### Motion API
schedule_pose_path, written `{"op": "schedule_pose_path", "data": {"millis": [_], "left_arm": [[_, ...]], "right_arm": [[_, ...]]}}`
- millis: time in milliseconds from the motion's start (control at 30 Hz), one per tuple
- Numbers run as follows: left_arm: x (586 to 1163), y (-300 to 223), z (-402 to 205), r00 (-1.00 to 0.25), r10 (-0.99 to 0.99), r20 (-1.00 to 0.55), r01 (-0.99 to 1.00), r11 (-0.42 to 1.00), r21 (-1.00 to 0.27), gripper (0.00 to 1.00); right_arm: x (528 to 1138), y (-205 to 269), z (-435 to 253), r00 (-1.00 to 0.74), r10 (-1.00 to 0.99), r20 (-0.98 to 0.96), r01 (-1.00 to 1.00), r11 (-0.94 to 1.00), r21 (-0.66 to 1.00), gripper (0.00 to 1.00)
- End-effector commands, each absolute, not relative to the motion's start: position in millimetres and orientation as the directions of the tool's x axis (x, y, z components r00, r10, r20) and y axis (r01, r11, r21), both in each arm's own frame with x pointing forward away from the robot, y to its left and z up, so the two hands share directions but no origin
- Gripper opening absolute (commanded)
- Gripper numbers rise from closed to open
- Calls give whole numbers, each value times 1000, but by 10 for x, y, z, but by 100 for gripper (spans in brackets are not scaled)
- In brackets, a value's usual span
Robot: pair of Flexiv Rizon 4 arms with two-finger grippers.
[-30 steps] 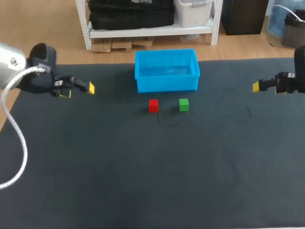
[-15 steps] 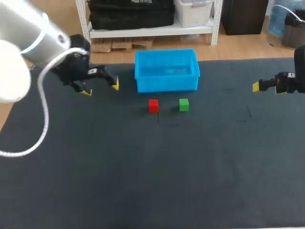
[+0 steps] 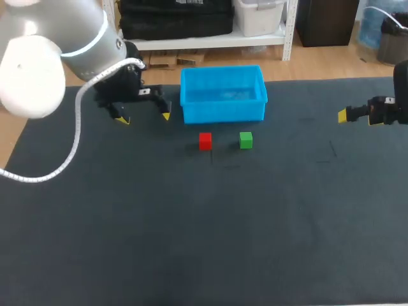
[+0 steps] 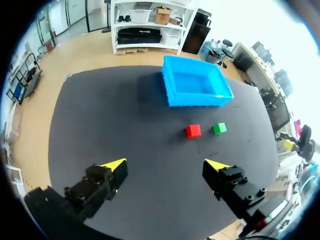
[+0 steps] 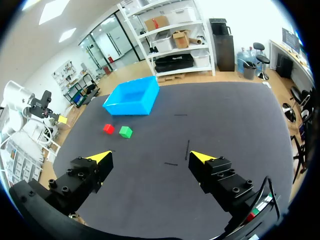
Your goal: Use the left arm to pick the red cube and place it into the blue plastic box first, then use the right arm to grasp the green cube and put it into the same blue plastic box after the first action is fully finished.
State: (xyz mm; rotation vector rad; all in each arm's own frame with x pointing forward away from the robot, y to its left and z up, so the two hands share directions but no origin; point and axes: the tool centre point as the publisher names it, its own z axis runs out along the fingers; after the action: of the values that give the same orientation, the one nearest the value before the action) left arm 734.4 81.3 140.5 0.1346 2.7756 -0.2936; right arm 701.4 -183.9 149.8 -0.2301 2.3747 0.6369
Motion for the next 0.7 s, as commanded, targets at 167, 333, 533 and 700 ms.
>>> {"op": "schedule_pose_path", "data": {"millis": [167,333,533,700], "left_arm": [[7350,790,1413,-936,56,-346,116,981,-158,100],[7414,618,1412,-942,57,-332,101,988,-118,100],[7616,328,1304,-975,21,-222,28,999,-28,100],[7715,102,1175,-986,18,-165,21,1000,-20,100]], "right_arm": [[7008,-1845,1499,-767,0,-642,-321,866,383,100],[7008,-1845,1499,-767,0,-642,-321,866,383,100],[7008,-1845,1499,-767,0,-642,-321,866,383,100],[7008,-1845,1499,-767,0,-642,-321,866,383,100]]}}
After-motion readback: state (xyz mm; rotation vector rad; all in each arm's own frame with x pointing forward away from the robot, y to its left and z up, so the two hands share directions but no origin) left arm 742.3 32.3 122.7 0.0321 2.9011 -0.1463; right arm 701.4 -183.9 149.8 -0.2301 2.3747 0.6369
